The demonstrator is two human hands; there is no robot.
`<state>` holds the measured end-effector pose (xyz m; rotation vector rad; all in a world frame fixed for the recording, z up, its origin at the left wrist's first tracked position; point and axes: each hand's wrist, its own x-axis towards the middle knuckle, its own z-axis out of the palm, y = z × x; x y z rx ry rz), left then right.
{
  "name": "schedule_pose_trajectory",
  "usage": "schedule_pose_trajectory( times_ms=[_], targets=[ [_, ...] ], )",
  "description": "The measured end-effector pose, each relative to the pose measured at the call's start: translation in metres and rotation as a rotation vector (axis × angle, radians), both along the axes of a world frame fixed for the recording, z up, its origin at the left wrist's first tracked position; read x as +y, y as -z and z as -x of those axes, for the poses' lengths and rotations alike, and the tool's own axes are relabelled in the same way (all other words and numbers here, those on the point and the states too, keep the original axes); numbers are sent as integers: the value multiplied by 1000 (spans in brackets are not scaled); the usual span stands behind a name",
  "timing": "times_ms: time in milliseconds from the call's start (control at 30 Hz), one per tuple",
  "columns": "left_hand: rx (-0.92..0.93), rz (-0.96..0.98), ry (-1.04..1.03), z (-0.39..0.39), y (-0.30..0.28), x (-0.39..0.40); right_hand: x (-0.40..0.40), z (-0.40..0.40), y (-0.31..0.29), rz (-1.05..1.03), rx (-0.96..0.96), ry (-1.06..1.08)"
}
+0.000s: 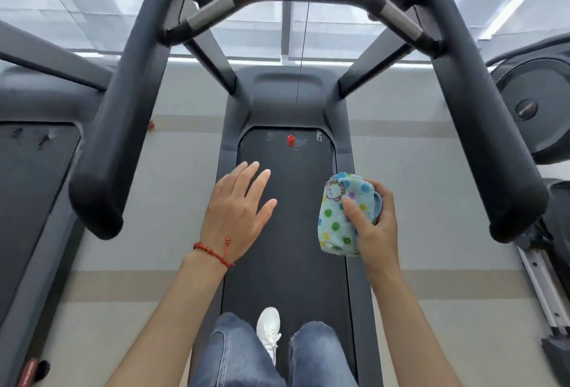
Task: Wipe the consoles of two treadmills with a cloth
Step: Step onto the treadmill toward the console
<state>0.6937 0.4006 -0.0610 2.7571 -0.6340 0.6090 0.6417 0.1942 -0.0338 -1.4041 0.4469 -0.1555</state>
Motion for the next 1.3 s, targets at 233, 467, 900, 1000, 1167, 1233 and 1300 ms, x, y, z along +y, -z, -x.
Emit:
schedule_pose_trajectory(
  times_ms=[233, 467, 900, 1000, 1167, 1233, 1300],
  targets=[
    [-5, 14, -15, -90, -8, -1, -3, -91, -13, -7, -28, 17],
    [-31, 13, -40, -186, -18, -19, -21, -195, -22, 7, -72, 13],
    [-92, 66, -62, -369, -66, -37, -41, -377, -65, 82, -158, -33],
    [-98, 78, -42, -415, -70, -33, -37, -418, -70, 77, -199, -24],
    [-117, 78, -4, -493, -76, -26, -26, -487, -81, 116, -243, 24],
    [-119, 89, 10, -521, -78, -25, -23, -512, -87, 155, -260, 48],
    [-138, 94, 26, -544, -81, -26, -21, -534, -91, 196, -287, 67]
  ],
)
